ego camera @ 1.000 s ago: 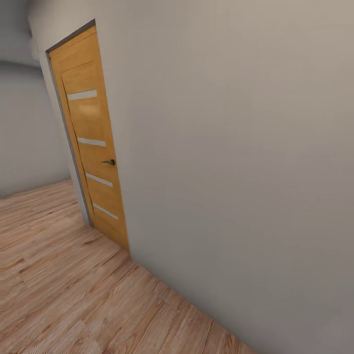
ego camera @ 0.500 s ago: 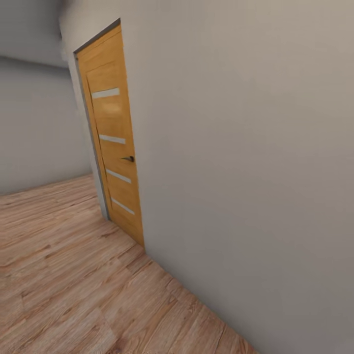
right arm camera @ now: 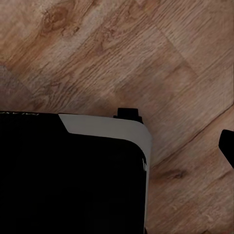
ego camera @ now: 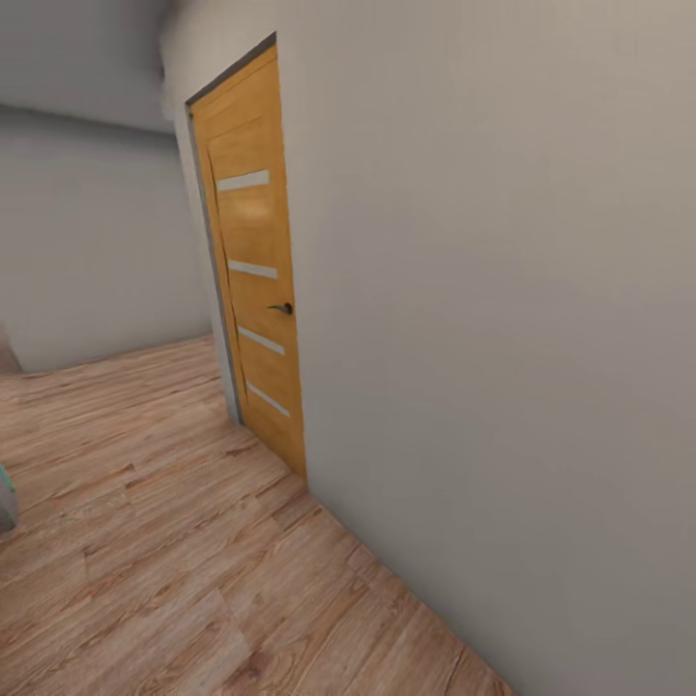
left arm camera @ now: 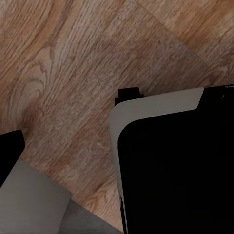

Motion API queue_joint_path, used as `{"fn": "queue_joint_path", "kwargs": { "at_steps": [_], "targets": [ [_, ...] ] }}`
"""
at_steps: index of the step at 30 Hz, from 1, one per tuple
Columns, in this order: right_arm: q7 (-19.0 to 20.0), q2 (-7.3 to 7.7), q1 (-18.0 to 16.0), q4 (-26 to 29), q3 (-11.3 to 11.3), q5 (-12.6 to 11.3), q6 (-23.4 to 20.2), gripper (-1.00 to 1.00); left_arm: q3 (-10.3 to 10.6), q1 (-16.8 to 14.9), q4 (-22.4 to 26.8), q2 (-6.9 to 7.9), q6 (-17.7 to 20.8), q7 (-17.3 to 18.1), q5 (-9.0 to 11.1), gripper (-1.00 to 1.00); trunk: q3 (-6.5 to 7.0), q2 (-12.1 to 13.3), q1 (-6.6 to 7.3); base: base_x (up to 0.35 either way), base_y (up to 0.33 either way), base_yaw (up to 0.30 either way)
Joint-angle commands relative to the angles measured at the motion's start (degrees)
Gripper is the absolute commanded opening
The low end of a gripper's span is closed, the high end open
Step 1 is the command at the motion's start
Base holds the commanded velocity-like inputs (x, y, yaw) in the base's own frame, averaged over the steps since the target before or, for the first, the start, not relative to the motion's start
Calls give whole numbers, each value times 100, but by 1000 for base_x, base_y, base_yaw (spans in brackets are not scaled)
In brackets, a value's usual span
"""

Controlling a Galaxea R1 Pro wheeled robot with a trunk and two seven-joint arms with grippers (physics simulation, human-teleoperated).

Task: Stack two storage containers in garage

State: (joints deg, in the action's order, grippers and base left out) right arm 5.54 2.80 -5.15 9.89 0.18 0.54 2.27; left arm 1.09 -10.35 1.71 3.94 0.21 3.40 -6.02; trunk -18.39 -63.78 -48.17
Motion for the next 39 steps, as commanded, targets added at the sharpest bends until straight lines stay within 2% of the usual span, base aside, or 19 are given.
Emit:
{"fn": "queue_joint_path", "kwargs": {
  "at_steps": [1, 12, 39],
  "targets": [
    [17, 2, -3, -4, 0, 6, 19, 100, 5, -2, 5, 2, 3, 12, -57, 100, -7, -5, -1, 99, 54, 49],
    [12, 2, -3, -4, 0, 6, 19, 100, 5, -2, 5, 3, 6, 12, -57, 100, -9, -5, -1, 219, 138, 82],
    [8, 2, -3, -4, 0, 7, 19, 100, 5, -2, 5, 2, 3, 12, -57, 100, -9, -5, -1, 19, 10, 281]
  ]
}}
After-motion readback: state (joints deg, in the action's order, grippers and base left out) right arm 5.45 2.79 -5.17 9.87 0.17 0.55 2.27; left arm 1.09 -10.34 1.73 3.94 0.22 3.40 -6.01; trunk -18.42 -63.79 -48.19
